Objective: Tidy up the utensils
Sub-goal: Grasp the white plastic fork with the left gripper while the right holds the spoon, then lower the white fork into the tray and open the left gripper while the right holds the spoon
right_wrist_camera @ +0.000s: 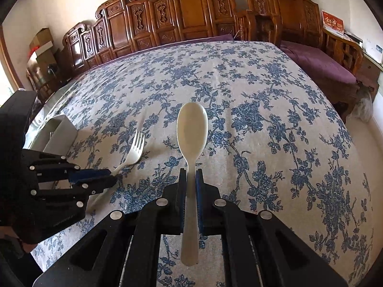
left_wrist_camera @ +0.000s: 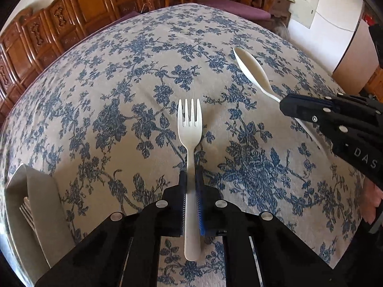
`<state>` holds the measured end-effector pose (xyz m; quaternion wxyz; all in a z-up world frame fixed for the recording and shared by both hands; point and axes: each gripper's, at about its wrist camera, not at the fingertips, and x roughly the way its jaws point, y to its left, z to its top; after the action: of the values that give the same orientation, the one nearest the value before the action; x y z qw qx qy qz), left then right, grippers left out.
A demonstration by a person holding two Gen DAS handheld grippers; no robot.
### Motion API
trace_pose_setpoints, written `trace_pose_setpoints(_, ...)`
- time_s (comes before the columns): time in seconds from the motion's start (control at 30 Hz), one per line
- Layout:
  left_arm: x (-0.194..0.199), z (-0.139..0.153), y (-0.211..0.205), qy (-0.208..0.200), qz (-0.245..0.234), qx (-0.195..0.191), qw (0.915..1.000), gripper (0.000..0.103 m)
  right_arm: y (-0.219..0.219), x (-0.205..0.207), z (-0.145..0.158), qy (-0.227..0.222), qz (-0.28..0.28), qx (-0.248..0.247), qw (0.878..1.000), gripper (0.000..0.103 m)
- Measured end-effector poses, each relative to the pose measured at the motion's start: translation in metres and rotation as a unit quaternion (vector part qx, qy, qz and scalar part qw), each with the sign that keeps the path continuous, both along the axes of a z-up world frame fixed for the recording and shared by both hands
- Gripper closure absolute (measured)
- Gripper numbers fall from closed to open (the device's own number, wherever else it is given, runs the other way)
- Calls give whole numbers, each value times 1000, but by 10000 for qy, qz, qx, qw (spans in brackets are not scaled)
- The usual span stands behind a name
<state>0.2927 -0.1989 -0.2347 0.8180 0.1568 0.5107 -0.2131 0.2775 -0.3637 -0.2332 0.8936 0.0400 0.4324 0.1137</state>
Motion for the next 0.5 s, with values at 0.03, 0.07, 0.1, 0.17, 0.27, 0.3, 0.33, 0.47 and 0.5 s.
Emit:
trace_pose_setpoints(0.03, -2, 1, 1, -8, 23, -14, 10000, 96, 0, 0, 1, -7, 10, 10, 10000, 94)
trace_pose_setpoints(0.07, -4, 3, 3, -12, 43, -25, 10000, 96, 2, 0, 1, -14, 23, 23, 10000, 94)
trace_pose_setpoints(0.1, -6, 4, 5, -16, 67, -39, 10000, 96, 2, -1, 2, -24, 36, 31, 10000, 94)
trace_pose_setpoints(0.17, -10, 8, 11, -46, 125, -54, 9999, 96, 5, -2, 2, -25, 73, 13, 10000, 94)
trace_pose_setpoints(0.27, -16, 14, 18, -66, 196, -63, 9998, 96, 10, -4, 0, 12, 121, -40, 9999, 94)
trace_pose_setpoints(0.3, -18, 15, 20, -72, 214, -64, 9997, 96, 10, -4, 0, 10, 132, -48, 9999, 94)
trace_pose_setpoints(0.33, -19, 16, 22, -78, 231, -65, 9997, 96, 12, -5, 0, 15, 145, -51, 9999, 94)
trace_pose_setpoints(0.47, -29, 22, 32, -111, 322, -59, 9994, 96, 15, -8, 1, 10, 186, -81, 9998, 94)
trace_pose_setpoints(0.5, -32, 24, 35, -124, 348, -54, 9993, 96, 16, -8, 2, 3, 198, -85, 9998, 94)
